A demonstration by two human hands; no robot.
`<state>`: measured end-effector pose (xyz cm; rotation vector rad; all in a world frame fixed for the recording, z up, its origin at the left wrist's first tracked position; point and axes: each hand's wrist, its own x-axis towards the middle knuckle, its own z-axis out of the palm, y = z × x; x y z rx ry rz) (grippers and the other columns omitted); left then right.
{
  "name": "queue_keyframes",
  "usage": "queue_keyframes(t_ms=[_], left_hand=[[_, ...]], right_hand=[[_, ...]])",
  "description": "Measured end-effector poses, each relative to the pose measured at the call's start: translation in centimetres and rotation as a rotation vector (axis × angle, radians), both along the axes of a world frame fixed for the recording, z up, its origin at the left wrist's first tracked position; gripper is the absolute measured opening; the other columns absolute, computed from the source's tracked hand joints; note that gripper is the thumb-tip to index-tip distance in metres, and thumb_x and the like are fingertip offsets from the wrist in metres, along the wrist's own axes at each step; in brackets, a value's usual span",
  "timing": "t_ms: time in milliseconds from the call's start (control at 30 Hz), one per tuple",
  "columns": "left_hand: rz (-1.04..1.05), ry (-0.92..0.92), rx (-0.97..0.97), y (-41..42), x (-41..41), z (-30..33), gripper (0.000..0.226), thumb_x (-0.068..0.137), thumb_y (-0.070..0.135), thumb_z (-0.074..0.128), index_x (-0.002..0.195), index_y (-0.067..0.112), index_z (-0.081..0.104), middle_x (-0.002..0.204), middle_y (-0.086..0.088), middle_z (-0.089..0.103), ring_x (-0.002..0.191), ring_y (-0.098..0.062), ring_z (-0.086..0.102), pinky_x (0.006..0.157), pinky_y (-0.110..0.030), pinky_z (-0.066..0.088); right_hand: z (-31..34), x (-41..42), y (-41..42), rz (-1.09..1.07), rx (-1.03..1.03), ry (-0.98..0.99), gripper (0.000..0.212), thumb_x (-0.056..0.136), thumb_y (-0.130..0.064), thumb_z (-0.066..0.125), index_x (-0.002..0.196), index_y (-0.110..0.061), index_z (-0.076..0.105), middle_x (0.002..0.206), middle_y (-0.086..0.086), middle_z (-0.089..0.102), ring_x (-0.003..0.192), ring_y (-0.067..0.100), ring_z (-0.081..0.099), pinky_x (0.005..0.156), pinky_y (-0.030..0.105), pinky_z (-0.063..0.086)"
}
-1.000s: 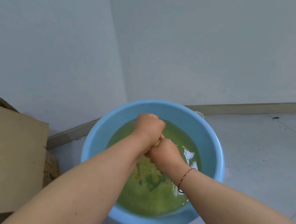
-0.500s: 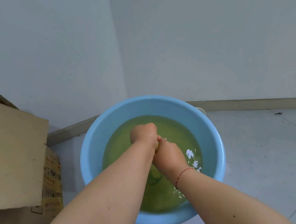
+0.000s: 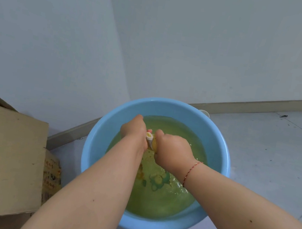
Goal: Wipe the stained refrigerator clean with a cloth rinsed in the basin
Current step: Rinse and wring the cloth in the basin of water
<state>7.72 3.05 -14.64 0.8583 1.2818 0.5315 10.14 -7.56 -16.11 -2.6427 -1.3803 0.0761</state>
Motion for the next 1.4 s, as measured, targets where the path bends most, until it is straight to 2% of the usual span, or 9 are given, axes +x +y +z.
queue_keyframes(t_ms=[233,433,633,800,867,967,1067,1200,1400], left_hand=[[-0.038,-0.092,-0.084,0.5,0.0,0.4,0.018,0.091,0.014,0.054,0.107,0.006,0.054,0.076,-0.007,0.052,0.057,-0.022,0.057,0.059,-0.032,0.052],[-0.518,-0.107,-0.161,1.0,-0.1,1.1,0.043,0.088,0.046,0.063,0.103,0.005,0.062,0.087,-0.014,0.068,0.078,-0.029,0.067,0.072,-0.041,0.056],[-0.562,-0.345,-0.024,3.3,-0.6,0.7,0.047,0.089,0.018,0.064,0.127,-0.004,0.047,0.107,-0.023,0.065,0.090,-0.032,0.069,0.075,-0.043,0.059],[-0.750,-0.359,0.109,3.7,-1.7,1.8,0.042,0.082,-0.007,0.065,0.118,0.008,0.051,0.088,-0.010,0.065,0.067,-0.017,0.066,0.058,-0.028,0.057],[-0.876,-0.276,0.187,3.9,-2.0,2.1,0.043,0.080,-0.005,0.067,0.117,0.013,0.053,0.092,-0.007,0.066,0.071,-0.016,0.064,0.054,-0.026,0.053],[-0.966,-0.219,0.200,4.3,-2.2,2.8,0.027,0.085,0.010,0.066,0.110,0.015,0.057,0.089,-0.003,0.067,0.071,-0.016,0.066,0.056,-0.026,0.051],[-1.011,-0.163,0.213,3.7,-2.2,3.2,0.022,0.088,0.031,0.063,0.101,0.013,0.059,0.080,-0.005,0.066,0.069,-0.020,0.065,0.061,-0.030,0.050],[-0.927,-0.189,0.211,3.0,-2.1,2.6,0.021,0.093,0.030,0.058,0.096,0.009,0.061,0.084,-0.012,0.061,0.072,-0.022,0.061,0.066,-0.033,0.053],[-0.787,-0.507,-0.064,2.7,-2.0,4.1,0.032,0.089,0.033,0.059,0.105,0.007,0.068,0.095,-0.011,0.071,0.086,-0.024,0.068,0.084,-0.038,0.054]], right_hand=[[0.5,1.4,-0.2,-0.065,0.157,0.361,0.032,0.075,-0.020,0.069,0.092,-0.017,0.042,0.076,-0.002,0.055,0.065,0.019,0.055,0.048,0.028,0.038],[1.6,3.4,-0.3,-0.258,0.401,0.552,0.051,0.064,-0.025,0.085,0.096,-0.015,0.046,0.090,-0.002,0.044,0.065,0.009,0.041,0.053,0.024,0.031],[2.6,5.1,-1.0,-0.412,0.616,1.306,0.014,0.092,-0.022,0.059,0.082,-0.013,0.065,0.077,0.004,0.062,0.068,0.019,0.055,0.064,0.029,0.045],[4.0,6.2,-0.6,-0.580,0.749,1.074,0.021,0.093,-0.020,0.052,0.072,-0.019,0.054,0.072,0.002,0.054,0.061,0.015,0.050,0.058,0.028,0.044],[4.8,6.8,-0.8,-0.618,0.938,1.383,0.020,0.092,-0.030,0.053,0.080,-0.016,0.061,0.074,0.005,0.060,0.059,0.017,0.057,0.055,0.025,0.049],[5.4,7.1,-1.8,-0.390,1.118,1.890,0.061,0.077,-0.062,0.051,0.099,-0.008,0.069,0.095,0.008,0.071,0.087,0.021,0.068,0.073,0.032,0.054],[5.0,6.3,-2.0,-0.295,1.132,1.872,0.064,0.076,-0.054,0.057,0.117,-0.005,0.060,0.115,0.009,0.067,0.109,0.022,0.061,0.090,0.038,0.048],[4.6,5.4,-0.7,-0.342,1.010,1.549,0.018,0.092,-0.003,0.053,0.107,-0.001,0.062,0.101,0.013,0.068,0.085,0.020,0.064,0.075,0.027,0.055],[7.2,5.4,-0.6,-0.332,1.162,1.857,0.048,0.079,-0.006,0.044,0.124,0.004,0.054,0.121,0.022,0.062,0.107,0.034,0.061,0.093,0.044,0.051]])
